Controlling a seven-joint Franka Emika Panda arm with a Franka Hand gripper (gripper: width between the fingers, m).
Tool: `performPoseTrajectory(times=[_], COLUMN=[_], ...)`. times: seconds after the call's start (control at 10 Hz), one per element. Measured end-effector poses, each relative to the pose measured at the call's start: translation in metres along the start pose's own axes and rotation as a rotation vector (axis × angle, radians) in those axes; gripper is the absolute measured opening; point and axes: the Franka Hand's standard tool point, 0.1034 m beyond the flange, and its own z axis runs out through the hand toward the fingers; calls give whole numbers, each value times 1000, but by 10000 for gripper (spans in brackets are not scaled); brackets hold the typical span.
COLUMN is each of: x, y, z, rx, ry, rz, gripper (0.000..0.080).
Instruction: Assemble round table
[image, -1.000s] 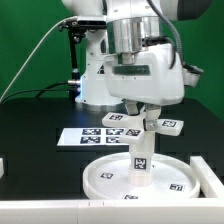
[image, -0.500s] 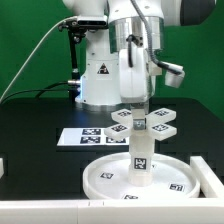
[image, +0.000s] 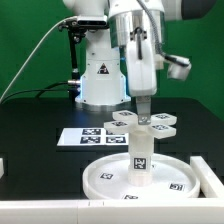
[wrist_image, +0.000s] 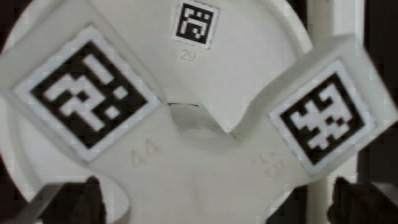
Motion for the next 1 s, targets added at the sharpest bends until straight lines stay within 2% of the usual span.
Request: performPoseTrajectory(times=[0.2,0.3,0.4,0.6,0.7,1.0], x=[1,2,3,-7,-8,-5], y=[-6,-6,-5,-3,-2,0], z=[-8,-8,-7,-8,-9,-7], rx=[17,17,9,-33,-3,-9], ry=[-2,1,-3,-39,-5,-6], rz=[-265,-428,-608,-818,-851,-1072], gripper=[648,648,649,649,649,649])
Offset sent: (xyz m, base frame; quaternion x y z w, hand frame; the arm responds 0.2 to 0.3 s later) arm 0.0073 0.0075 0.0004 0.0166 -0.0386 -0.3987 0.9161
